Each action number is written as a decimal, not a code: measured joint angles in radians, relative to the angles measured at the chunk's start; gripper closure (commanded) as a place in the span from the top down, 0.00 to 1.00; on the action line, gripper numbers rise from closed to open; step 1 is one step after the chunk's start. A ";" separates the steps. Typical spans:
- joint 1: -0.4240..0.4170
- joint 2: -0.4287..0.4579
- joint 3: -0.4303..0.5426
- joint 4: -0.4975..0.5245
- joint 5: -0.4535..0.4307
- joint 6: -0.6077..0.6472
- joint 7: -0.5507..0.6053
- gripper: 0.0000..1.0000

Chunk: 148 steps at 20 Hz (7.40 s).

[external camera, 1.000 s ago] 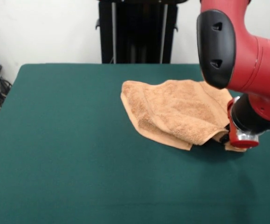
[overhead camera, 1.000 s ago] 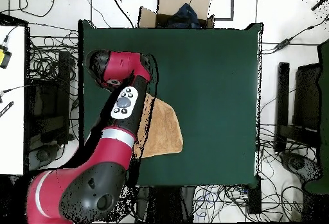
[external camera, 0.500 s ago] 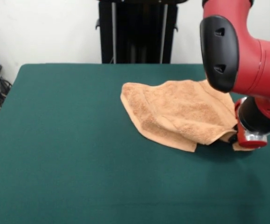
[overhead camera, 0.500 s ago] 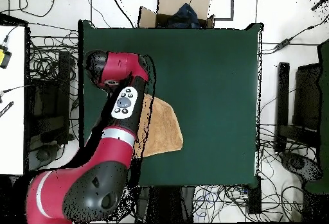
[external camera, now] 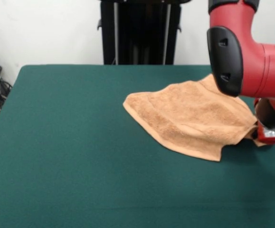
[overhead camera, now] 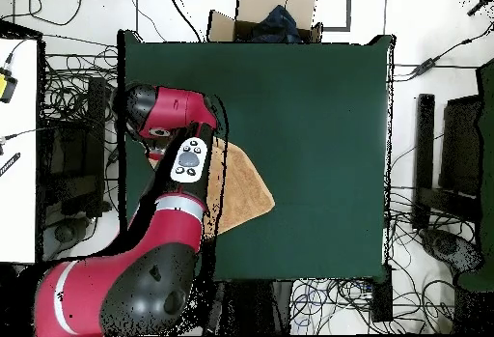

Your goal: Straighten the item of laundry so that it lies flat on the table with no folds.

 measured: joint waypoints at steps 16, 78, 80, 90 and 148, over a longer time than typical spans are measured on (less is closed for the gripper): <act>0.038 -0.066 0.010 0.081 -0.088 -0.119 0.000 1.00; -0.200 -0.092 0.126 0.075 -0.262 -0.353 -0.209 0.00; -0.204 -0.098 0.140 0.085 -0.261 -0.353 -0.209 0.00; -0.265 -0.122 0.268 0.141 -0.254 -0.353 -0.209 0.00; -0.143 -0.221 0.200 0.262 -0.255 -0.296 -0.209 0.00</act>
